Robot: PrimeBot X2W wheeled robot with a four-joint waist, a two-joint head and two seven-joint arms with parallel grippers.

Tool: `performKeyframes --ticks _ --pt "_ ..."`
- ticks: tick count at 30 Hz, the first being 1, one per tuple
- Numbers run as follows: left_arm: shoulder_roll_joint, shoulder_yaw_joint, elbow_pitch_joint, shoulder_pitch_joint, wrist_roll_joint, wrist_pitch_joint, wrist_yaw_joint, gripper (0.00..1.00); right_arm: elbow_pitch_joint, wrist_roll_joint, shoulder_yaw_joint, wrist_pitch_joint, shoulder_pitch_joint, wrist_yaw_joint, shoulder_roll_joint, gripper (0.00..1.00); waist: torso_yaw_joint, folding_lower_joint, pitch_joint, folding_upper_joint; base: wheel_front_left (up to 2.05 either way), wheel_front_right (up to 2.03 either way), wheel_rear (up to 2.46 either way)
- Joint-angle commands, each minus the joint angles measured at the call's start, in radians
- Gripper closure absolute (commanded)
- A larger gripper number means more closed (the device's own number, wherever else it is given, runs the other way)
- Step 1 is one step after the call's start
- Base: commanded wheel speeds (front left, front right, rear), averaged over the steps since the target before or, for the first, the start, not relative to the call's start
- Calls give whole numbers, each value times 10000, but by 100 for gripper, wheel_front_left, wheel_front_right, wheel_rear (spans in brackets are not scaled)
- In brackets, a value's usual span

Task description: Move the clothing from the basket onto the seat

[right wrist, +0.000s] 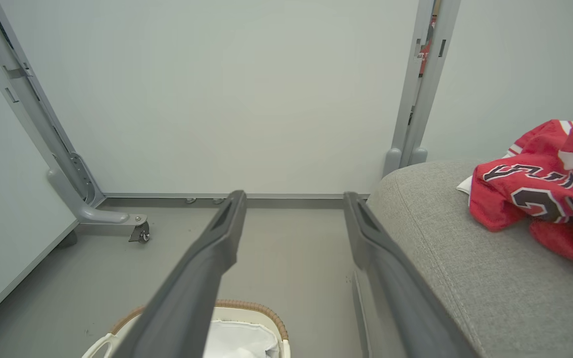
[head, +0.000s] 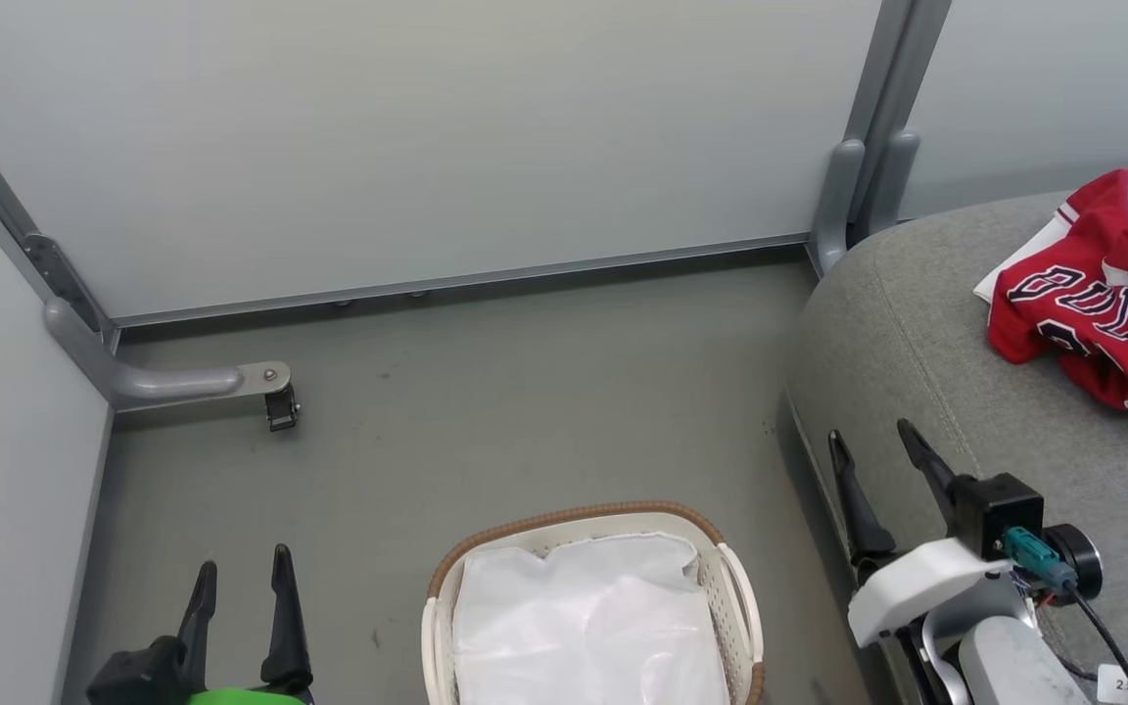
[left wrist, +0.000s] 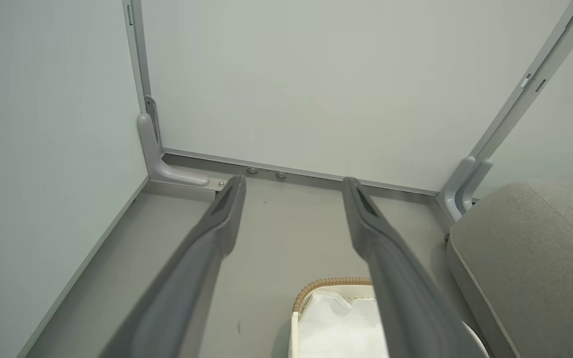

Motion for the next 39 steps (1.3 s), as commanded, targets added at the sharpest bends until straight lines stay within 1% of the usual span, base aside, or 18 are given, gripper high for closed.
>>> performKeyframes --ticks 1,6,17,21,22,26,39 --pt "-50 121 -37 211 62 -7 -89 0 -103 69 20 -18 259 -15 -33 0 -16 1 1 16 0 0 0" --pt "-168 316 -65 432 183 -7 -255 0 -198 250 200 -18 551 -15 -35 0 -64 1 -20 16 0 0 0" --pt "-271 468 23 476 378 -7 -436 0 -270 441 187 -18 750 -15 -32 0 -23 1 -142 16 0 0 0" --pt "-299 499 7 494 217 -7 -514 0 -318 483 185 -18 797 -15 -31 0 71 1 -178 16 0 0 0" --pt "-292 467 20 350 230 2 -503 100 -281 466 186 0 678 0 2 100 52 1 -172 0 0 0 0" --pt "-320 461 330 327 88 54 -506 100 -19 618 172 52 834 0 49 100 54 1 -172 0 0 0 0" --pt "-321 705 289 -84 -2078 710 -570 100 -256 3072 -184 701 821 -1 36 100 35 1 -149 2 0 0 0"
